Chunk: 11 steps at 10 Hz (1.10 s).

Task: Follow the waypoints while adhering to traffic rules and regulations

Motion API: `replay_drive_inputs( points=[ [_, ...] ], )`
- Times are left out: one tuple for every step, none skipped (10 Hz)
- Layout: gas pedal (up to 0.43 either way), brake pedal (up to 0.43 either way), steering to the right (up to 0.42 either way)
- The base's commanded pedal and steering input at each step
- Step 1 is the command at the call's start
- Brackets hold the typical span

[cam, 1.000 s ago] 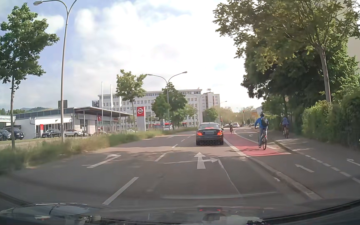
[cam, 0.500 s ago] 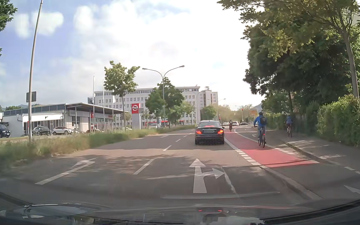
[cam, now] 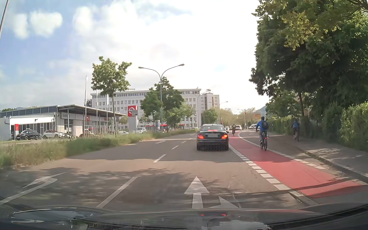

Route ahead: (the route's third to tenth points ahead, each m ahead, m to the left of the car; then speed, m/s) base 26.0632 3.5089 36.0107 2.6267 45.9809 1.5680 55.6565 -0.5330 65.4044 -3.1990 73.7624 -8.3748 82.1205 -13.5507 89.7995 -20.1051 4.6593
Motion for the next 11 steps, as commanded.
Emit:
replay_drive_inputs(
  points=[
    [0.000, 0.183, 0.020],
    [0.000, 0.165, 0.020],
    [0.000, 0.159, 0.021],
    [0.000, 0.159, 0.020],
    [0.000, 0.152, 0.020],
    [0.000, 0.159, 0.020],
    [0.000, 0.152, 0.021],
    [0.000, 0.116, 0.021],
    [0.000, 0.012, 0.026],
    [0.000, 0.000, 0.033],
    [0.000, 0.000, 0.035]
  ],
)
